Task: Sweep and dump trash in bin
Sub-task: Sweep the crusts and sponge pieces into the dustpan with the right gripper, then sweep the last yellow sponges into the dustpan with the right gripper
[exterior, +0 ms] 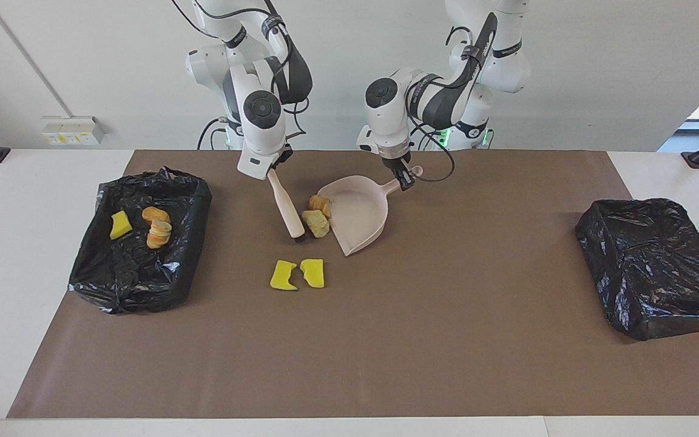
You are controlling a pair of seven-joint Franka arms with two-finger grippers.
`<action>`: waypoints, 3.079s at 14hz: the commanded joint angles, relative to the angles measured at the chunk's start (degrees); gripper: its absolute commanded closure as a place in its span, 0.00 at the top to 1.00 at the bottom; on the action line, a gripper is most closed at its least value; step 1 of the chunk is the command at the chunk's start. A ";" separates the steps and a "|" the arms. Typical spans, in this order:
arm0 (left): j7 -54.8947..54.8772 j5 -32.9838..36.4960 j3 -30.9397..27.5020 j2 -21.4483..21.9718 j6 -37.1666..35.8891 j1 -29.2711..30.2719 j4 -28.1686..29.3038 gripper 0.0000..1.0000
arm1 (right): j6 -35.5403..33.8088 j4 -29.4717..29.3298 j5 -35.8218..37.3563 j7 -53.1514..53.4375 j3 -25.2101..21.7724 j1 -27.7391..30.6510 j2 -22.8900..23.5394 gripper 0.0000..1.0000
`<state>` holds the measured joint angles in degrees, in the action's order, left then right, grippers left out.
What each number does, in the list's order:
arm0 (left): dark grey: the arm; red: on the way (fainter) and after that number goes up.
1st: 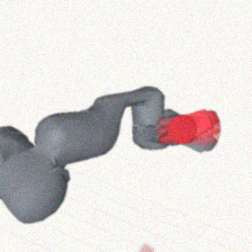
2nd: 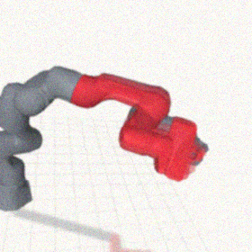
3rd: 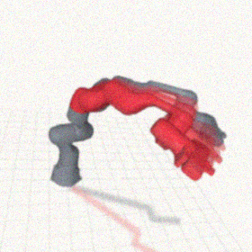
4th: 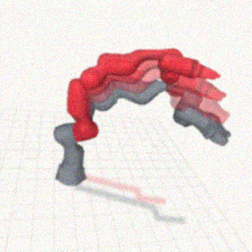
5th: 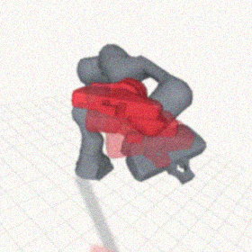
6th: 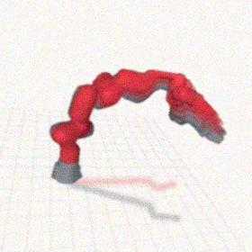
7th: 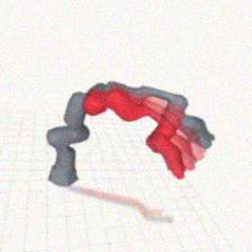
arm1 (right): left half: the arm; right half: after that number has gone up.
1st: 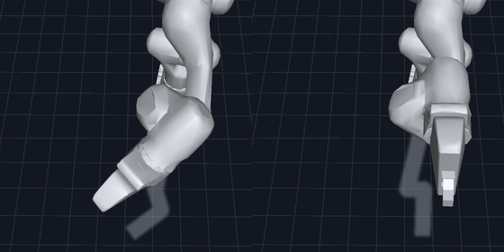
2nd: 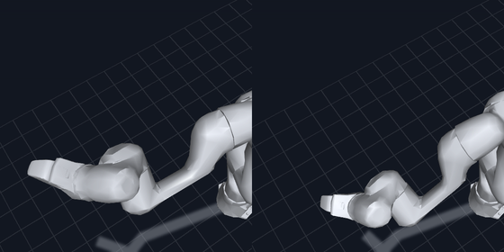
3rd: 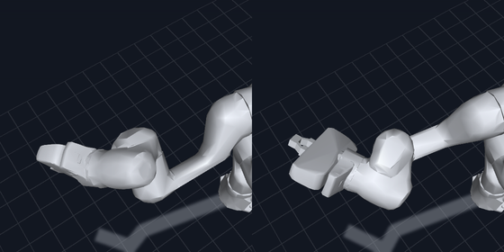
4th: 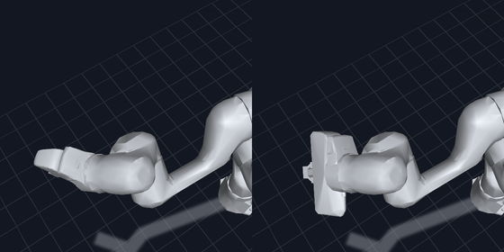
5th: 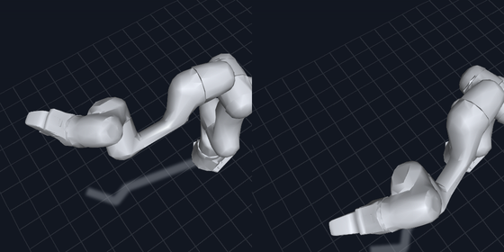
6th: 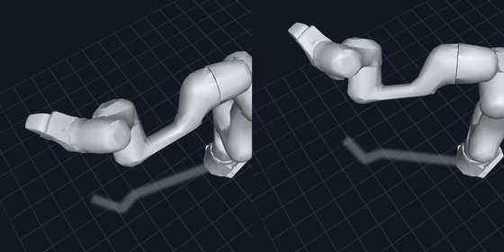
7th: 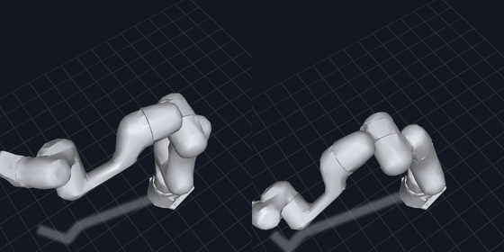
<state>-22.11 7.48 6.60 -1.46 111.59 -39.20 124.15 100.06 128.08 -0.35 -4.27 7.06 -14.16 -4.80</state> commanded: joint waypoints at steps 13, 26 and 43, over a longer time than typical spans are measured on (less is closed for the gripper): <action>-2.14 -0.97 0.00 0.49 0.38 1.23 0.40 0.00 | 1.80 -6.77 -12.92 15.60 0.58 -9.66 6.11 0.00; -13.91 -0.01 -0.18 -5.75 0.74 9.31 -9.27 0.00 | -1.71 -17.86 -0.01 14.81 0.14 -0.80 11.30 0.00; -20.69 6.15 -0.27 -12.43 6.63 13.27 -13.14 0.00 | 9.62 -12.24 3.08 16.11 0.58 4.07 14.28 0.00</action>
<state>-42.24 12.47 5.93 -12.97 117.68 -26.58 112.15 108.15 115.81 3.82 8.64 7.37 -8.08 8.84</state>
